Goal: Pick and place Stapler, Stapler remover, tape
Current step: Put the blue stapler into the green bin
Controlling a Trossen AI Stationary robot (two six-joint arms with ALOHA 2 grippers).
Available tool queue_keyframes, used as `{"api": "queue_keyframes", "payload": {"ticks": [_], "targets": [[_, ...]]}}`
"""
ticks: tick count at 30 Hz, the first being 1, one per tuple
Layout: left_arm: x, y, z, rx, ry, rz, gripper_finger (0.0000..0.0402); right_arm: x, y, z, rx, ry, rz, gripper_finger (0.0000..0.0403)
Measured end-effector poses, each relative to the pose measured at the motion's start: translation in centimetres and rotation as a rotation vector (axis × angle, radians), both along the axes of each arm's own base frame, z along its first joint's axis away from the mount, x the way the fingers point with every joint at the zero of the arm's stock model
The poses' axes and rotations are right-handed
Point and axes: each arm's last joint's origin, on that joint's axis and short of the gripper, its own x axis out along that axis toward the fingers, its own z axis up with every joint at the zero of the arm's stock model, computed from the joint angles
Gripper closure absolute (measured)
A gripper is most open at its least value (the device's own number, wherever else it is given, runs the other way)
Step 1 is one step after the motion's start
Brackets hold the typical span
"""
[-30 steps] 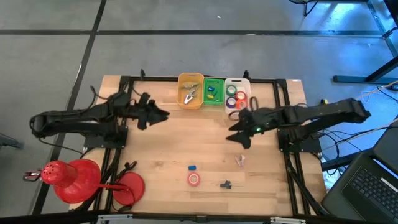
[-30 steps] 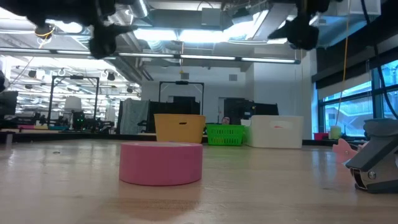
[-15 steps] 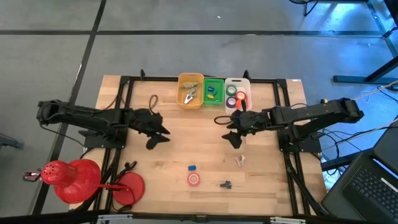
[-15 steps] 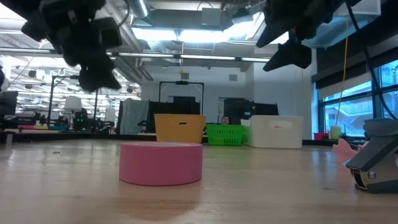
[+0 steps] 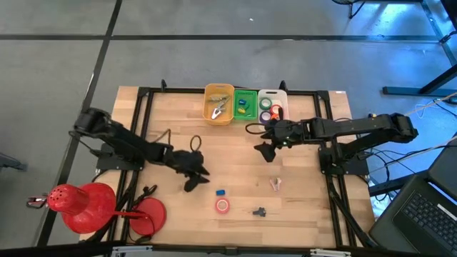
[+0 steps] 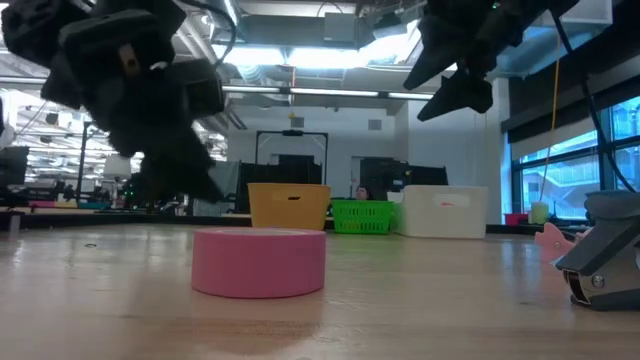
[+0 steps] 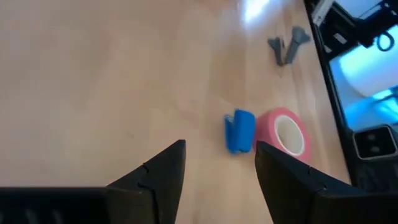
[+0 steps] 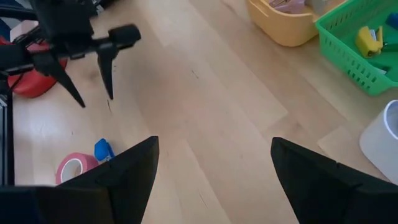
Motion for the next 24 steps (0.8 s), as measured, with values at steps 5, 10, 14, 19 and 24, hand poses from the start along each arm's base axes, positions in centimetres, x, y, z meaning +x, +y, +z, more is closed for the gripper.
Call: {"api": "queue_keyframes", "payload": {"ticks": [5, 10, 14, 19, 24], "targets": [[1.3, -2.0, -1.7, -0.021, 0.055, -0.038, 0.022, 0.0, 0.0, 0.0, -0.008, 0.002, 0.007, 0.0091], [3.3, -3.8, -2.7, 0.022, 0.064, -0.125, 0.0221, 0.0, 0.0, 0.0, -0.008, 0.002, 0.006, 0.0091], [4.2, -4.1, -3.2, 0.023, 0.063, -0.183, 0.0221, 0.0, 0.0, 0.0, -0.002, 0.001, 0.001, 0.0091], [4.4, -3.9, -3.1, 0.093, 0.023, -0.165, 0.0222, 0.0, 0.0, 0.0, 0.011, -0.001, -0.01, 0.0091], [4.4, -3.8, -3.1, 0.141, 0.015, -0.143, 0.0222, 0.0, 0.0, 0.0, 0.017, -0.001, -0.007, 0.0091]]}}
